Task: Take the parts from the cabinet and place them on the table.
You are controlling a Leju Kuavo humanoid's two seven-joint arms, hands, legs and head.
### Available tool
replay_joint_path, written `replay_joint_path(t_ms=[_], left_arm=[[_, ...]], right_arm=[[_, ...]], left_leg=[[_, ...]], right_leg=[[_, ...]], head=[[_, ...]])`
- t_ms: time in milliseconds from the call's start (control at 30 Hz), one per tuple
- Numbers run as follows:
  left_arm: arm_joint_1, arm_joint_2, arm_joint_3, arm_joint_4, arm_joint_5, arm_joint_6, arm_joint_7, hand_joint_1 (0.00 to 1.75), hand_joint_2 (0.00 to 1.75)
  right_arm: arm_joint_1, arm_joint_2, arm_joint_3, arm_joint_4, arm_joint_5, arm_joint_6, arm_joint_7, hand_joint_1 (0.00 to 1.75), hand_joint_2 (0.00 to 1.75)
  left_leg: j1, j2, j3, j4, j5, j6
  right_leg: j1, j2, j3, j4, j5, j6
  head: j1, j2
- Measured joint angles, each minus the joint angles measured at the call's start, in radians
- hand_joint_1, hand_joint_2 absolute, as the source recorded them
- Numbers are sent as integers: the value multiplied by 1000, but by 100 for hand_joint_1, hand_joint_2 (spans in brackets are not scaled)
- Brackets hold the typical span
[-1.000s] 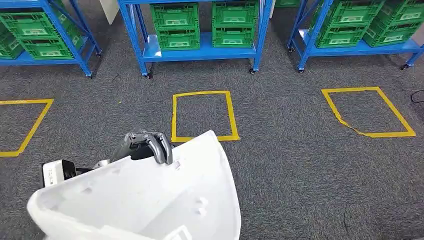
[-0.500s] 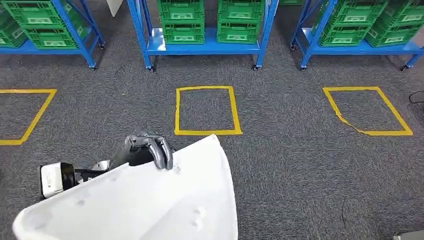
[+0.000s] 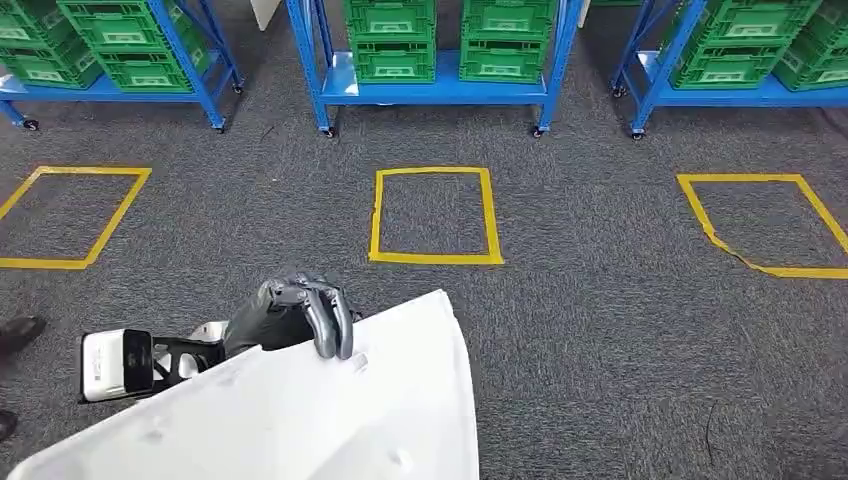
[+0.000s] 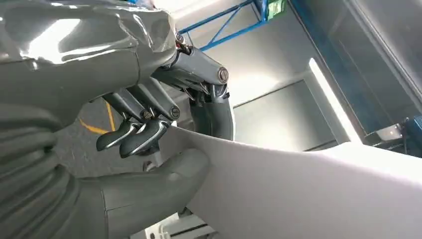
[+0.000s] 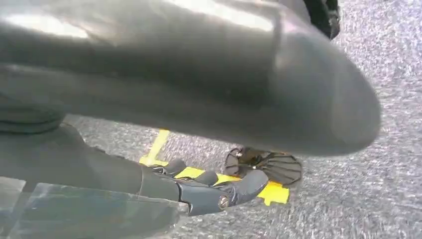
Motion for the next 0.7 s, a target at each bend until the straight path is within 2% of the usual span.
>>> replay_joint_path(t_ms=[67,100,133,167,200,233,267,300,367,400,433,467,500,533,567,600,633,667,700], left_arm=[[0,0,-3,0,0,3,5,175,175],[0,2,-6,0,-1,8,11,175,175],[-1,3,-9,0,1,13,21,175,175],[-5,3,-11,0,7,18,31,175,175],[-12,4,-14,0,16,20,40,175,175],[-21,4,-14,0,24,20,44,175,175],[-30,4,-14,-2,32,20,44,175,175],[-39,3,-15,-2,37,18,44,175,175],[-43,4,-16,-3,43,3,43,175,175],[-46,5,-18,-3,50,-11,40,175,175],[-51,3,-20,-4,56,-24,37,175,175],[-56,2,-21,-6,59,-31,34,175,175],[-63,-2,-23,-6,64,-34,32,175,175],[-64,-5,-25,-6,65,-36,32,175,175],[-64,-5,-27,-6,66,-37,32,175,175],[-64,-5,-29,-6,66,-39,32,175,175],[-64,-5,-31,-6,66,-39,32,175,175],[-64,-5,-32,-6,66,-39,32,175,175],[-64,-5,-33,-6,66,-39,32,175,175]], right_arm=[[0,0,0,0,0,-1,2,0,0],[1,0,0,0,0,-2,3,0,0],[3,0,0,0,2,-1,3,0,0],[3,-1,0,0,5,1,2,0,0],[2,-1,0,0,10,3,0,0,0],[1,-1,0,0,17,3,0,0,0],[0,-1,0,0,27,3,-1,0,0],[1,-1,0,0,34,4,-1,0,0],[0,-3,3,0,58,5,-1,0,0],[-1,-6,10,-2,75,2,-1,0,0],[-2,-9,18,-7,90,-5,0,0,0],[0,-12,23,-7,95,-10,0,0,0],[1,-14,26,-8,100,-12,-1,0,0],[3,-17,28,-8,103,-16,-1,0,0],[5,-20,32,-8,105,-17,-1,0,0],[7,-20,35,-8,106,-18,-1,0,0],[8,-20,38,-9,108,-19,-1,0,0],[9,-21,41,-10,108,-19,0,0,0],[9,-23,42,-11,108,-19,0,0,0]], left_leg=[[4,8,-73,164,-70,-7],[6,10,-96,215,-81,-9],[7,13,-89,207,-66,-9],[7,17,-60,154,-34,-6],[7,25,-11,63,8,-2],[4,45,44,-36,46,6],[-6,95,78,-101,51,17],[-15,102,83,-118,44,23],[-17,80,73,-114,47,27],[-18,68,69,-117,51,33],[-4,55,82,-134,65,43],[-6,45,82,-138,70,47],[-5,34,78,-138,73,52],[-6,22,74,-138,75,54],[-7,8,71,-137,76,55],[-7,-4,69,-135,77,55],[-7,-19,67,-133,78,54],[-5,-32,67,-130,78,53],[-4,-44,67,-125,77,51]], right_leg=[[3,-16,-5,1,0,-1],[4,-25,-6,1,0,-1],[5,-36,-6,1,0,-1],[7,-45,-5,1,0,-1],[8,-54,-4,1,0,0],[11,-64,-2,1,0,0],[13,-71,-1,1,-1,1],[23,-82,-6,4,-2,3],[21,-104,-6,2,0,8],[21,-116,-4,-2,1,12],[18,-104,-10,6,-7,19],[15,-55,-19,30,-23,18],[13,-21,-47,92,-57,11],[13,-7,-88,180,-94,6],[13,-2,-130,270,-127,5],[13,-1,-159,328,-142,9],[11,0,-164,333,-134,17],[8,0,-143,288,-107,29],[4,3,-109,217,-74,40]], head=[[0,0],[0,0],[0,0],[-1,0],[0,0],[-1,0],[0,0],[0,0],[0,0],[0,0],[0,0],[3,0],[3,0],[6,0],[5,0],[6,0],[6,0],[7,0],[6,0]])
